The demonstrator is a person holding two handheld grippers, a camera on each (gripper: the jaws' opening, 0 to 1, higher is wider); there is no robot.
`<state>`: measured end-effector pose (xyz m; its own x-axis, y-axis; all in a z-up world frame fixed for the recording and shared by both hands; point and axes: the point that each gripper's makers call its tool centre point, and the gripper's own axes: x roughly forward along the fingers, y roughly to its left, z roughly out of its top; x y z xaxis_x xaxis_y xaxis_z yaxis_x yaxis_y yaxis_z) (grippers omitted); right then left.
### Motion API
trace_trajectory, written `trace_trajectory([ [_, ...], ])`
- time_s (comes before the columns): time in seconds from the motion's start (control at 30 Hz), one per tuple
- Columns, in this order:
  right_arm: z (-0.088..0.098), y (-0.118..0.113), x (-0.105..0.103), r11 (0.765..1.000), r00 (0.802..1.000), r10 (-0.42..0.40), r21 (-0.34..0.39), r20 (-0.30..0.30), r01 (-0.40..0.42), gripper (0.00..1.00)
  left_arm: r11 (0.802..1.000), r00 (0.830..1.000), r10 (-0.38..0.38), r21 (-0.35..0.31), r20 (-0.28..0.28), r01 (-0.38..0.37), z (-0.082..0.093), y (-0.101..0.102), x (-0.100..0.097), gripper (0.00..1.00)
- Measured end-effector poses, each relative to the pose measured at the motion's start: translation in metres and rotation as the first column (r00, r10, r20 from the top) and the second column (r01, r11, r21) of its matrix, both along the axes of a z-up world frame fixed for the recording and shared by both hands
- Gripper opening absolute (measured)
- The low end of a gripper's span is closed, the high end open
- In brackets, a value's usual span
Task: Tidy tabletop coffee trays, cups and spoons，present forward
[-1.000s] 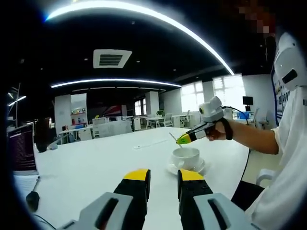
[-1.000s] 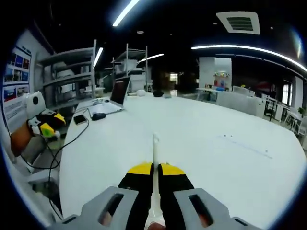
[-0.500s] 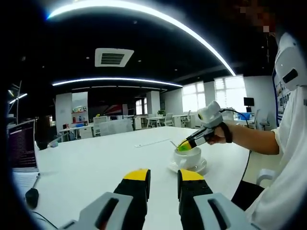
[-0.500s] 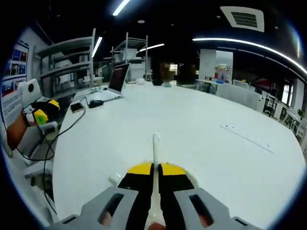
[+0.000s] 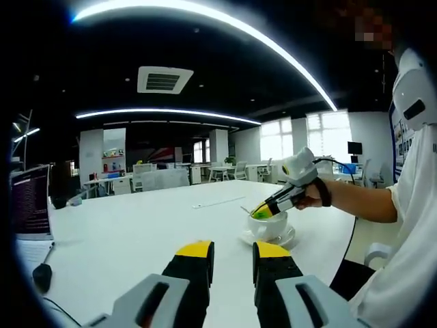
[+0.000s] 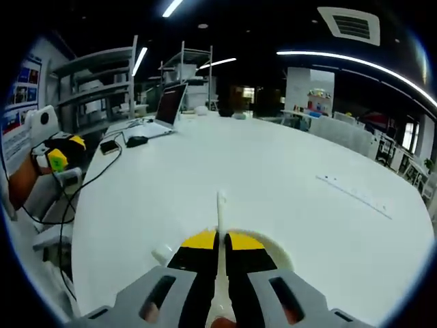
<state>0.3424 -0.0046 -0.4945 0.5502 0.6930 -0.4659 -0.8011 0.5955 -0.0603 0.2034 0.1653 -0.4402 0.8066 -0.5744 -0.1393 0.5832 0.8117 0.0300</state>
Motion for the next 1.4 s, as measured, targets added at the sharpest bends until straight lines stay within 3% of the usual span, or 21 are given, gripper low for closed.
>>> trace_trajectory([
  [0.37,0.014,-0.005,-0.002,1.0,0.999,0.011,0.003,0.048,-0.011,0.1,1.0,1.0,0.006,0.002,0.0,-0.006,0.001,0.001,0.002,0.25],
  [0.53,0.039,-0.02,0.0,0.999,0.994,-0.023,0.048,0.106,0.018,0.12,1.0,1.0,0.022,-0.008,0.009,-0.022,0.005,0.003,0.006,0.25],
  [0.93,0.082,-0.074,-0.002,0.989,0.973,-0.117,0.108,0.199,0.096,0.15,0.997,0.996,0.075,-0.015,0.039,-0.075,0.007,0.001,0.022,0.25],
  [1.17,0.1,-0.127,0.004,0.969,0.944,-0.222,0.162,0.244,0.186,0.16,0.989,0.984,0.145,-0.016,0.1,-0.144,0.016,0.005,0.03,0.25],
  [1.3,0.105,-0.152,0.001,0.953,0.93,-0.272,0.205,0.246,0.224,0.16,0.99,0.984,0.144,-0.023,0.106,-0.142,0.017,0.001,0.032,0.25],
  [1.4,0.107,-0.172,-0.002,0.945,0.914,-0.308,0.199,0.263,0.261,0.16,0.988,0.982,0.154,-0.029,0.108,-0.152,0.017,-0.001,0.033,0.25],
])
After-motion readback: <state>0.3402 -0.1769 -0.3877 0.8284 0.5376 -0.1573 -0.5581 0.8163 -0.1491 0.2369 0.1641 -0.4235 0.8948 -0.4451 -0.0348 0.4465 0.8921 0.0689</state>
